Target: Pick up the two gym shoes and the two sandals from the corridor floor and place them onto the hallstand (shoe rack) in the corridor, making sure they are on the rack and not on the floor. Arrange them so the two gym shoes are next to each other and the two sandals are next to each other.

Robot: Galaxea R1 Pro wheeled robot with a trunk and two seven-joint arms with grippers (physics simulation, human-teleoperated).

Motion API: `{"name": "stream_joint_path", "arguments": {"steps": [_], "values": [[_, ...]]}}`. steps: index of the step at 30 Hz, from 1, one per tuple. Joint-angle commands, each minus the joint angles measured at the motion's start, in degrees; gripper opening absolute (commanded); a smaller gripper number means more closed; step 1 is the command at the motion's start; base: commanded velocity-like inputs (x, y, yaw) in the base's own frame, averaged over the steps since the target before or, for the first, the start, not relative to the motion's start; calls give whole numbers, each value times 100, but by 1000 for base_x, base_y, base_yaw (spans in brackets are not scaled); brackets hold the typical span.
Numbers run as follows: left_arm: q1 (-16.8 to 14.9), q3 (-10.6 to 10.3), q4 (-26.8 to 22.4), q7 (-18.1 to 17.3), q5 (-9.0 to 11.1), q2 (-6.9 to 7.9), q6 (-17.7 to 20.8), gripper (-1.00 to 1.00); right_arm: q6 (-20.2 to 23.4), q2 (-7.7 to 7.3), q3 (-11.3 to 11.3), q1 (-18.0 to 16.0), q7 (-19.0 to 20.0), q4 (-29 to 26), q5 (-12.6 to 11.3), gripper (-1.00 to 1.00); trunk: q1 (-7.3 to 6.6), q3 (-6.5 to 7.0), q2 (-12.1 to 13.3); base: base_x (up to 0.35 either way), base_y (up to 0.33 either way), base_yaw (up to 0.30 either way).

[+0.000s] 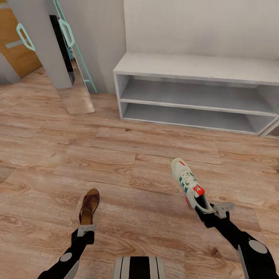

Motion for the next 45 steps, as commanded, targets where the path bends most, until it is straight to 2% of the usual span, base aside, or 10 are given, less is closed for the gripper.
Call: {"name": "stream_joint_path", "arguments": {"steps": [1, 3, 5, 11, 17, 21, 27, 30, 37, 45], "values": [[37, -43, 0, 23, 41, 6, -23, -100, 27, -3, -115, -3, 46, -5, 28, -100, -3, 29, 0, 0, 0, -118], [223, -38, -7, 25, 66, 8, -38, -100, 2, 1, -539, -3, 62, 25, 46, -100, -8, 90, 3, 0, 0, -120], [306, -36, -2, 26, 68, 11, -43, -100, -116, 7, -700, 11, 68, 88, 66, -100, -14, 152, 6, 0, 0, -120], [572, -25, -44, 26, 80, 16, -201, -100, -712, 27, -819, 94, 59, 488, 81, -100, -29, 336, 14, 0, 0, -118], [686, -26, -28, 33, 95, 19, -731, -100, -1791, 44, -854, 308, 37, 1407, 77, -100, -44, 522, 22, 0, 0, -108], [704, -26, -41, 39, 105, 21, -829, -100, -2263, 46, -863, 435, 23, 1817, 70, -100, -55, 645, 27, 0, 0, -97], [859, -6, -113, 57, 130, 22, -878, -100, -3290, 47, -1101, 606, -240, 2808, 72, -100, -70, 831, 35, 0, 0, -82], [902, 28, -118, 53, 126, 30, -880, -100, -3502, 47, -1139, 615, -340, 3091, 69, -100, -78, 924, 39, 0, 0, -77], [1048, 67, -118, 48, 118, 261, -889, -100, -3819, 43, -1186, 620, -424, 3517, 63, -100, -96, 1141, 48, 0, 0, -80], [1107, 59, -113, 315, 69, 314, -895, -100, -3859, 41, -1704, 621, -413, 3691, 60, -100, -117, 1388, 59, 0, 0, -100]]}}
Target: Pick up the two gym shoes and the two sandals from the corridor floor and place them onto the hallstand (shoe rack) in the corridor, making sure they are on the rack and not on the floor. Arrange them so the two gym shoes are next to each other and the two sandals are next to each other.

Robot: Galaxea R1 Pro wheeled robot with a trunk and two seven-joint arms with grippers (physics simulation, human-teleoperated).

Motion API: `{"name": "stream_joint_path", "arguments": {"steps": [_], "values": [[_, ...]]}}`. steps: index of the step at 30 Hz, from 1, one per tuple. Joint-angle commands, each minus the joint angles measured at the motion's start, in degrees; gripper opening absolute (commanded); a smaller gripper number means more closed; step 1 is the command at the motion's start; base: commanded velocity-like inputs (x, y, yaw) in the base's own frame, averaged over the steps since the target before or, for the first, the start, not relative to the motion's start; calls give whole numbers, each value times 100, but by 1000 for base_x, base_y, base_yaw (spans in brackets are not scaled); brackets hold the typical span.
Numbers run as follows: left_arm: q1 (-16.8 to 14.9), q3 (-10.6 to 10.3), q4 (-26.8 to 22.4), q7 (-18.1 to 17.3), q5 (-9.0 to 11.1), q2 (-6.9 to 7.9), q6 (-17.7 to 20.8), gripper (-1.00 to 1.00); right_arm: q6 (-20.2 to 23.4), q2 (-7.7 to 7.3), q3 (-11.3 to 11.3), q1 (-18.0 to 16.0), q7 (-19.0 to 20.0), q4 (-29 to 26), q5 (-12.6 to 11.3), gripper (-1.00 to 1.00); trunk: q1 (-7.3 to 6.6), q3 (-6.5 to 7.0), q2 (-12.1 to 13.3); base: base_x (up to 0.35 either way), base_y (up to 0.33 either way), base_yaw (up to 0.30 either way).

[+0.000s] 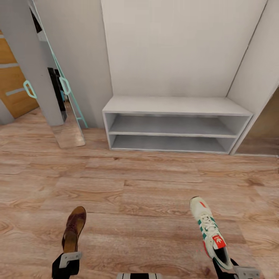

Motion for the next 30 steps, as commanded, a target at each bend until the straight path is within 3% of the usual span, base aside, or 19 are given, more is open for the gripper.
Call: {"name": "stream_joint_path", "arguments": {"steps": [1, 7, 12, 15, 19, 20, 22, 25, 30], "values": [[0, -54, 0, 70, 6, 5, -17, -100, -35, 5, -57, -7, 34, 13, 55, -100, -3, 28, 0, 0, 0, -125], [36, -92, -5, 130, -12, -14, -48, -100, -37, 15, -156, -7, 46, 222, 78, -100, -19, 214, 8, 0, 0, -142], [49, -102, -10, 80, -15, -18, -130, -100, -235, 18, -142, -7, 34, 769, 95, -100, -129, 347, 209, 0, 0, -160], [70, -107, -12, 70, -41, -25, -137, -100, -331, 18, -141, -7, 32, 830, 105, -100, -195, 426, 329, 0, 0, -177], [102, -139, -15, 65, -185, -59, -143, -100, -384, 22, -140, -7, 27, 930, 188, -100, -282, 531, 490, 0, 0, -180], [111, -176, -16, 73, -348, -75, -143, -100, -399, 24, -138, -7, 18, 1034, 308, -100, -304, 557, 530, 0, 0, -183], [116, -199, -18, 91, -476, -84, -147, -100, -407, 35, -116, -9, -61, 1127, 464, -100, -348, 609, 610, 0, 0, -186], [118, -207, -21, 111, -554, -89, -149, -100, -412, 54, -95, -12, -394, 1194, 656, -100, -414, 687, 730, 0, 0, -189], [120, -205, -82, 134, -575, -92, -145, -100, -405, 190, -74, -15, -1385, 1232, 906, -100, -524, 816, 931, 0, 0, -191]]}}
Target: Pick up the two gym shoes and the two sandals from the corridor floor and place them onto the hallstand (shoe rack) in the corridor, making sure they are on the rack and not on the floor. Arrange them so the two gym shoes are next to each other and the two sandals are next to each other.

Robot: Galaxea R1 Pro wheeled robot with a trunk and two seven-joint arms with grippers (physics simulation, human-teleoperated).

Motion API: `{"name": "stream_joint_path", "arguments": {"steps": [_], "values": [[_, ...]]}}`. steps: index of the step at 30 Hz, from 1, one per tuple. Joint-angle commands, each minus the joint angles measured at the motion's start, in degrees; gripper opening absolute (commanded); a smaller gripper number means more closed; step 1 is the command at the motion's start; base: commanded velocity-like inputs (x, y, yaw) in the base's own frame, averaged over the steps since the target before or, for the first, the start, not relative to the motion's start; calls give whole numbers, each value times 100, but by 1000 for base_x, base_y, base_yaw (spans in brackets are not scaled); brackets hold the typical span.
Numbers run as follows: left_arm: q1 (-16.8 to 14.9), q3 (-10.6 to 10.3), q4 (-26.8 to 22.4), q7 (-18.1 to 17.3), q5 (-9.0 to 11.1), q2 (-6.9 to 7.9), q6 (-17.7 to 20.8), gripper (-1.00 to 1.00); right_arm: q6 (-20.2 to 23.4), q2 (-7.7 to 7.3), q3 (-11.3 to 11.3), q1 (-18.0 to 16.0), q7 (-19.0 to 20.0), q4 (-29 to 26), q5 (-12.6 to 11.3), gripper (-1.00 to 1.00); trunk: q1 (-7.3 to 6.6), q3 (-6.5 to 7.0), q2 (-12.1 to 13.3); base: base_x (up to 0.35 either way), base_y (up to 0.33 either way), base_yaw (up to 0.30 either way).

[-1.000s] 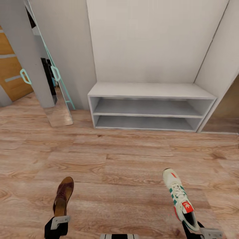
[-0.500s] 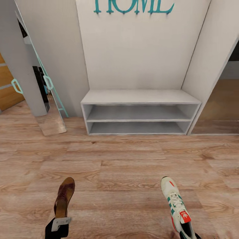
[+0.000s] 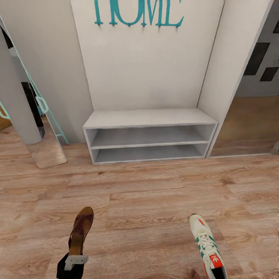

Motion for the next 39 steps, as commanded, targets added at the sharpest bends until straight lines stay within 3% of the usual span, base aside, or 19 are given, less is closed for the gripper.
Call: {"name": "stream_joint_path", "arguments": {"steps": [1, 7, 13, 18, 29, 39], "values": [[-2, -47, -5, 50, 22, 6, -13, -100, -21, 22, -44, -8, -27, -1, 68, -100, -24, 22, 40, 0, 0, -192], [-1, -33, -22, 61, 36, 6, -11, -100, -44, 72, -32, -8, -299, 9, 267, -100, -155, 177, 280, 0, 0, -193], [-1, -23, -23, 58, 45, 6, -9, -100, -266, 74, -32, -8, -314, 22, 299, -100, -287, 332, 521, 0, 0, -194], [-1, -28, -15, 51, 45, 2, -11, -100, -309, 75, -32, -8, -318, 10, 295, -100, -287, 362, 521, 0, 0, -152], [-1, -22, -14, 66, 45, -1, -6, -100, -308, 437, -39, -8, -556, 8, 310, -100, -287, 363, 521, 0, 0, 222], [-1, -22, 2, 73, 45, -3, -2, -100, -304, 461, -47, -8, -582, -8, 306, -100, -287, 363, 521, 0, 0, 275]]}}
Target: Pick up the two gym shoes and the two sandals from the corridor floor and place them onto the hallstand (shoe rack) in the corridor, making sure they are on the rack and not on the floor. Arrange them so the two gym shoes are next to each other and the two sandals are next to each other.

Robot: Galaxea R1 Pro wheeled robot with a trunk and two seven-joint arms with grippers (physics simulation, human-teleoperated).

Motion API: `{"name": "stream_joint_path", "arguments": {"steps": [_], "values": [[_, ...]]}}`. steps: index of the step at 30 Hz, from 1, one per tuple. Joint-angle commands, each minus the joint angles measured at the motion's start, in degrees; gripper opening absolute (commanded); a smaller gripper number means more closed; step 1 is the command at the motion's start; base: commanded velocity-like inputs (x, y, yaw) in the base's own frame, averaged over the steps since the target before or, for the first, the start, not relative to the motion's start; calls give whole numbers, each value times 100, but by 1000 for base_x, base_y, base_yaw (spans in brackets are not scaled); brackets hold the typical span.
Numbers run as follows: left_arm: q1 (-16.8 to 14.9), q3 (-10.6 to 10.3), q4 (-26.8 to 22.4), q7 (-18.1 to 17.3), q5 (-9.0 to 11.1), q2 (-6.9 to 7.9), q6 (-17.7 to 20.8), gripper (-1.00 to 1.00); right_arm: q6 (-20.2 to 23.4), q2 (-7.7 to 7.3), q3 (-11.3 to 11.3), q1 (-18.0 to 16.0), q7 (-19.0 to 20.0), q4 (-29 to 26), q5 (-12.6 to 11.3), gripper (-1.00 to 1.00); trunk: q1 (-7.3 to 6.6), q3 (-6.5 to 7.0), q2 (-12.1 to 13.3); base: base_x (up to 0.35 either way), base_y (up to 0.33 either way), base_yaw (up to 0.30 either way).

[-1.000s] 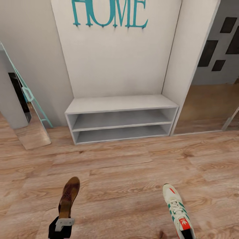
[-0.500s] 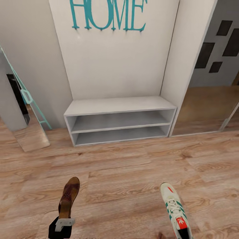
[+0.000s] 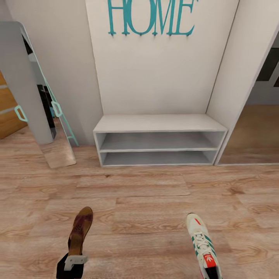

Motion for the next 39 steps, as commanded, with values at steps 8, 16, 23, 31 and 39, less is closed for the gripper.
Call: {"name": "stream_joint_path", "arguments": {"steps": [8, 16, 23, 31, 39], "values": [[-5, -48, 22, 51, 22, 5, -18, -100, -20, 15, 1, -6, 86, -32, 74, -100, -1, -5, -2, 0, 0, 277], [-5, -48, -8, 44, 22, -8, -23, -100, -28, 15, 666, -6, 49, -5, 570, -100, -1, -5, -2, 0, 0, 278], [-5, -48, -13, 43, 22, -4, -23, -100, -29, 9, 722, -6, 32, -3, 601, -100, -1, -12, -2, 0, 0, 277], [-5, -37, -11, 51, 30, -4, -13, -100, -29, 8, 713, -6, 22, -11, 580, -100, 175, -173, -323, 0, 0, 278], [-1, -33, 3, 52, 37, -7, -23, -100, -29, 8, 706, -6, 22, -24, 575, -100, 219, -227, -403, 0, 0, 278]]}}
